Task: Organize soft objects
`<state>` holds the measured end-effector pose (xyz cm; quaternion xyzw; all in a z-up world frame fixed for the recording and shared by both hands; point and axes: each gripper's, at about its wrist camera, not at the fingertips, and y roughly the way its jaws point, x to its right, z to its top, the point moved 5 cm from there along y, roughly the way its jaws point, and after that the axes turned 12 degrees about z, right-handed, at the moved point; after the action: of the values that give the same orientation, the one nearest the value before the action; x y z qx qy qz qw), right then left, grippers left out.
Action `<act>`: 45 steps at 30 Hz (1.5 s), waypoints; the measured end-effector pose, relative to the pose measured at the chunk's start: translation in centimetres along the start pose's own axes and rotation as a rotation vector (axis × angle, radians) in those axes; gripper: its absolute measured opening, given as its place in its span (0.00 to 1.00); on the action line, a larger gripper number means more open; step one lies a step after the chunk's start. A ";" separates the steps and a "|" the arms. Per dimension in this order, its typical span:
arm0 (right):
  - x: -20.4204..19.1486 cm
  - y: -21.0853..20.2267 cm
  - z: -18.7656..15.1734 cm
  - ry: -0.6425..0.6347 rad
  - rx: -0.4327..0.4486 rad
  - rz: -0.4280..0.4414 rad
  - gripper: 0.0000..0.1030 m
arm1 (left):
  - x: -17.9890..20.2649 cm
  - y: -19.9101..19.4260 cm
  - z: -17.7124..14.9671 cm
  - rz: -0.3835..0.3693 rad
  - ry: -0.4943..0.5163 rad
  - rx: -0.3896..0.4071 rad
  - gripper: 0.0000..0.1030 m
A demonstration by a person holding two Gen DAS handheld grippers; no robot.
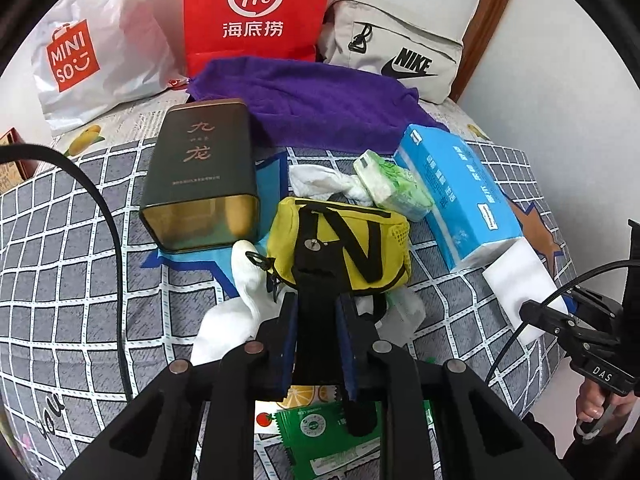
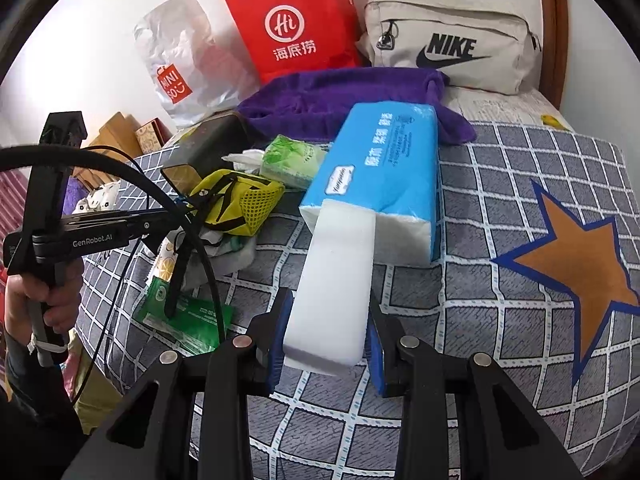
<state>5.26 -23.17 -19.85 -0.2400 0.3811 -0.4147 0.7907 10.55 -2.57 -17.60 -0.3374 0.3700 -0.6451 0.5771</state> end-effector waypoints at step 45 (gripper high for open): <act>-1.5 1.1 2.4 -0.067 -0.048 -0.005 0.44 | -1.1 0.0 1.6 -0.021 0.020 0.016 0.17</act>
<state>7.14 -21.14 -18.64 -0.2735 0.3637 -0.3993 0.7959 12.03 -1.58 -16.78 -0.3300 0.3670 -0.6573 0.5695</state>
